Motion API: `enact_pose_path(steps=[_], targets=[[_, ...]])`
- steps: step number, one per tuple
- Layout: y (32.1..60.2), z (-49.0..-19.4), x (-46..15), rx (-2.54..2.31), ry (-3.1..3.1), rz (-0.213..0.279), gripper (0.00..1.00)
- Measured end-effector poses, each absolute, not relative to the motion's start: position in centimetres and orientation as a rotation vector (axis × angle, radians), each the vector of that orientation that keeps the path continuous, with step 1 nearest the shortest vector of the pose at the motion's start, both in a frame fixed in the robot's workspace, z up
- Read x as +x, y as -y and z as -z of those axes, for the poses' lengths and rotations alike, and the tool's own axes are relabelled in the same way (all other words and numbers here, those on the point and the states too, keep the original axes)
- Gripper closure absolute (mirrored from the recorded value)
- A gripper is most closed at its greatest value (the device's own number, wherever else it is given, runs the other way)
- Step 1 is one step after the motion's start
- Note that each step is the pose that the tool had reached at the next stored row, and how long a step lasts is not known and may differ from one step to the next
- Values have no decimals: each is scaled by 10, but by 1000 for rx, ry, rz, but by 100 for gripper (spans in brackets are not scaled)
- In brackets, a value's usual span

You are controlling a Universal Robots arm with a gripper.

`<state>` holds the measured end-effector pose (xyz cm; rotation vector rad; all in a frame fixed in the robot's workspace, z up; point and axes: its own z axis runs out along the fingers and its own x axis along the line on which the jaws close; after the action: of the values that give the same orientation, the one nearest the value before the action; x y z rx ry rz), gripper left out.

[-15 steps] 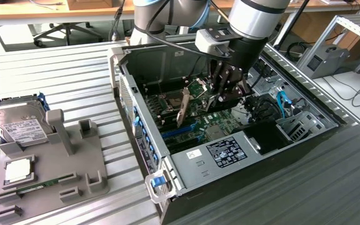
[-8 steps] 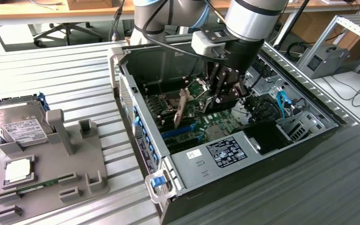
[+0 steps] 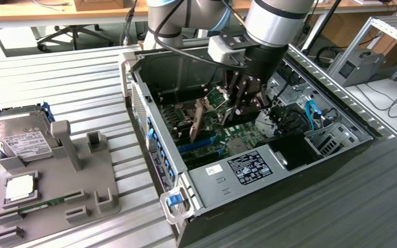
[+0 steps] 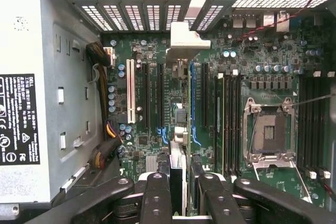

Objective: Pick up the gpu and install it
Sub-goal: 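Insert the gpu into the slot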

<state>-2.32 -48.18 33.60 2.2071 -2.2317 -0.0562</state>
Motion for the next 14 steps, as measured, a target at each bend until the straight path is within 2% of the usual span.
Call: enact_pose_path(steps=[14], targets=[[482, -333, -29, 2207, 2232, 56, 74]])
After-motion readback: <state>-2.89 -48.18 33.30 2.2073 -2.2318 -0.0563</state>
